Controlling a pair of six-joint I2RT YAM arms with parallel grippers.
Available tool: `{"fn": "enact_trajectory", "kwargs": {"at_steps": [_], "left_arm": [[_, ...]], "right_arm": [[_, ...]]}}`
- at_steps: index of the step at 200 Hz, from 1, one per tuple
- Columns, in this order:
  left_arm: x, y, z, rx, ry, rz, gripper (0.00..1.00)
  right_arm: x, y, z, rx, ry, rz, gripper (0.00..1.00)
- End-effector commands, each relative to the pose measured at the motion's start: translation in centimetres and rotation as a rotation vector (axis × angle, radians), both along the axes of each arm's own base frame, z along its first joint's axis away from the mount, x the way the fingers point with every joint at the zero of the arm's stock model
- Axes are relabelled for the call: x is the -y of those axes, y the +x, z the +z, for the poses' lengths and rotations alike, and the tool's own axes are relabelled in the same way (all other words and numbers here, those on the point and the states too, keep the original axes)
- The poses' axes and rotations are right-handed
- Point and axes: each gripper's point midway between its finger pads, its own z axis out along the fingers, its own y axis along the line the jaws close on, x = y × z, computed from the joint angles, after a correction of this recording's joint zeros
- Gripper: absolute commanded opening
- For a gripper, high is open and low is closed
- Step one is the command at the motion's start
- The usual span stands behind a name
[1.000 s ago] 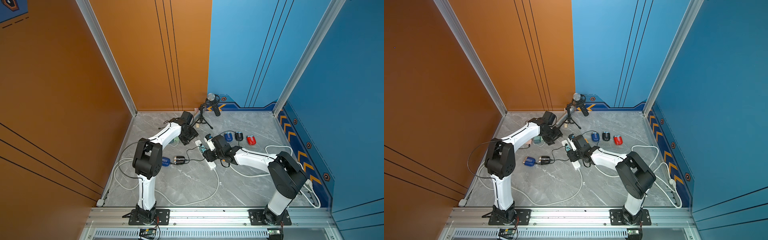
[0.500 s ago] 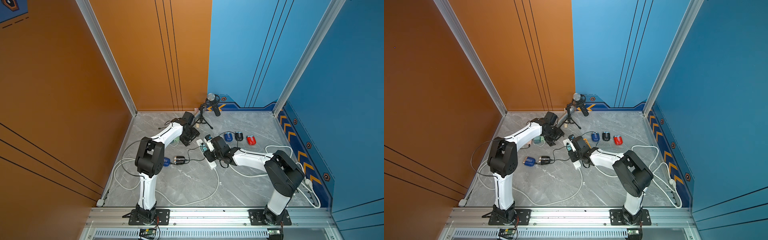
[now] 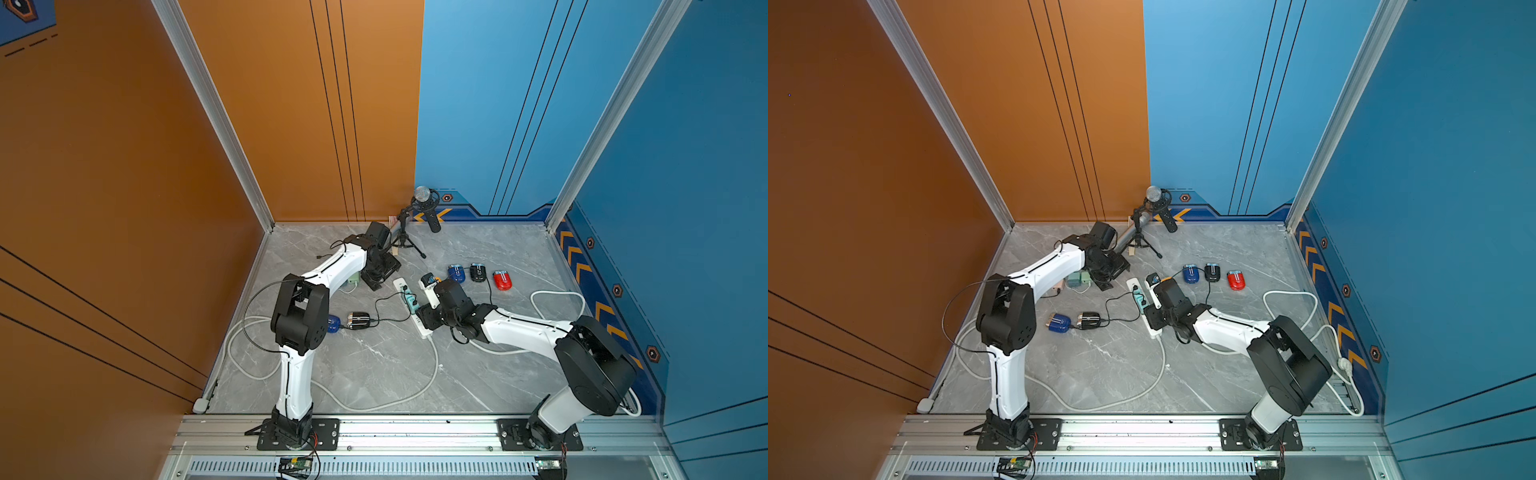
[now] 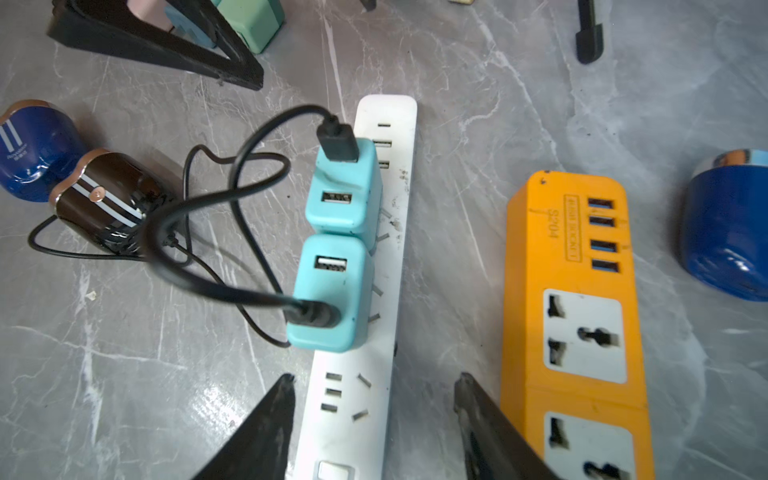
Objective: Unplug the electric shaver
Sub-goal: Remove the plug from the socket.
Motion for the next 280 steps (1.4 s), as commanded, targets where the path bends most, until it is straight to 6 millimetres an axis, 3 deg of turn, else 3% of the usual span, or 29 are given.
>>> {"fn": "enact_trajectory", "kwargs": {"at_steps": [1,62,152,177,219,280], "left_arm": [[0.3,-0.1,-0.7,-0.031,0.006,0.004,0.78],[0.0,-0.3,-0.9,-0.043,0.002,0.019,0.77],[-0.2,-0.4,-0.8,-0.048,-0.002,0.04,0.77],[0.0,-0.1,-0.5,-0.037,-0.001,0.041,0.77],[0.2,-0.2,-0.5,-0.034,0.013,0.047,0.76],[0.4,-0.7,-1.0,-0.097,-0.003,0.078,0.76]], "right_arm": [[0.5,0.6,-0.6,0.041,-0.031,-0.004,0.6],[-1.2,2.4,-0.7,0.15,-0.021,-0.056,0.58],[-3.5,2.7,-1.2,0.129,0.06,-0.026,0.57],[-3.6,3.1,-1.9,0.117,0.036,-0.039,0.52],[-4.4,3.1,-1.4,0.133,0.075,-0.01,0.39],[-5.5,1.4,-1.3,0.138,0.082,0.085,0.3]]}}
